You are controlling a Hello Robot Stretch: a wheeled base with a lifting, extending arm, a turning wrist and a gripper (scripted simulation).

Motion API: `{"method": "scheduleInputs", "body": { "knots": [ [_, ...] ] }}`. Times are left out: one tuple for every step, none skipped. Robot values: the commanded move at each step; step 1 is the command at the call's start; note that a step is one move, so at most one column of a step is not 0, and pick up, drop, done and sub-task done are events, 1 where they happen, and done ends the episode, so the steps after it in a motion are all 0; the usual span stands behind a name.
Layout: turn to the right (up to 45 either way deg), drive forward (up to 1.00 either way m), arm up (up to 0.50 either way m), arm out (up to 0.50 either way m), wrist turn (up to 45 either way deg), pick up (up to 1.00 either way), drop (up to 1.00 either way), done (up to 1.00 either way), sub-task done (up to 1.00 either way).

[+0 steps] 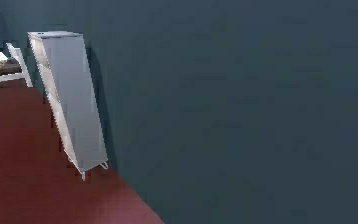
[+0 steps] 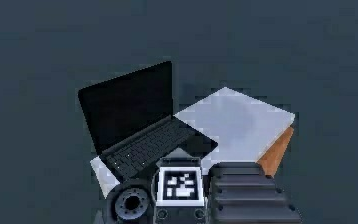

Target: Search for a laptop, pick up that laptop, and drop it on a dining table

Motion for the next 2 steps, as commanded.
{"method": "scheduleInputs", "body": {
  "knots": [
    [0.0,0.00,0.00,0.06,0.0,0.00,0.00,0.00,0.00],
    [0.0,0.00,0.00,0.00,45.0,0.00,0.00,0.00,0.00]
  ]
}}
